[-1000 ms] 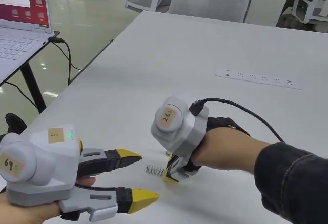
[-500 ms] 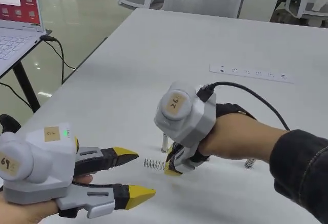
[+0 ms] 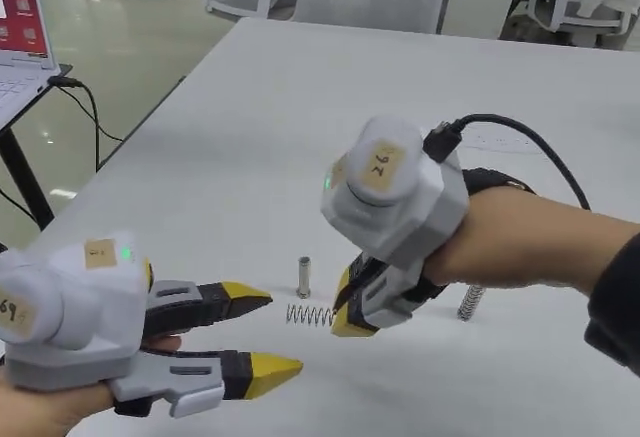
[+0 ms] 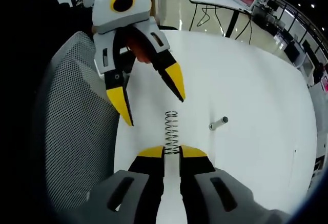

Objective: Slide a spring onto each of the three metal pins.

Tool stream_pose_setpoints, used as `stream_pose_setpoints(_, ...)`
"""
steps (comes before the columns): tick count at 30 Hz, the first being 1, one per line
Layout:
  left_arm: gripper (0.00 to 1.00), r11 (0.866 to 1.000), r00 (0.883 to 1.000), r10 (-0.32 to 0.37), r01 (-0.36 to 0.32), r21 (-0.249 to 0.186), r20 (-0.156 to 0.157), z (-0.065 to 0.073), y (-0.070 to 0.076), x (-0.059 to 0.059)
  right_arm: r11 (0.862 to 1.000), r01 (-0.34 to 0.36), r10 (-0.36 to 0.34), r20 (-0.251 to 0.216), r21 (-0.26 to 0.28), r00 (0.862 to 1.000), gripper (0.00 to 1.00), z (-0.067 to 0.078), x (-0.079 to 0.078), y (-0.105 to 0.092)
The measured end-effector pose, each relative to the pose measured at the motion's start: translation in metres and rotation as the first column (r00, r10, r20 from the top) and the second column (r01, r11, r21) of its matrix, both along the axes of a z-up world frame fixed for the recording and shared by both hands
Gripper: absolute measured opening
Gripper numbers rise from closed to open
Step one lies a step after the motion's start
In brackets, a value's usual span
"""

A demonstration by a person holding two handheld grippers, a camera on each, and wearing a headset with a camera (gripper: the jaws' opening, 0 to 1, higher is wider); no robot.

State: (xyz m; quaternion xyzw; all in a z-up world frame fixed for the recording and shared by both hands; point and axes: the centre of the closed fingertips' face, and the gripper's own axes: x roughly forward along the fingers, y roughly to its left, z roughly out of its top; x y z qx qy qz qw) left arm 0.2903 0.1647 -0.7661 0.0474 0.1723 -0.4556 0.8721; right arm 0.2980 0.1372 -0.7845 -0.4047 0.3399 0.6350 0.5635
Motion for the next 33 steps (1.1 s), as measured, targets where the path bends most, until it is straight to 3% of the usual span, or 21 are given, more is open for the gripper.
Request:
stream_pose_setpoints(18, 0.14, 0.991, 0.991, -0.131, 0.131, -0.026, 0.006, 0.01, -0.026, -0.004, 0.997, -0.081, 0.081, 0.03, 0.004, 0.996, 0.07, 0.01, -0.014, -0.013)
stream_pose_setpoints(33, 0.04, 0.987, 0.988, -0.154, 0.154, -0.048, 0.002, 0.011, -0.029, -0.008, 0.991, -0.134, 0.134, 0.058, 0.006, 0.989, 0.07, 0.012, -0.018, -0.013)
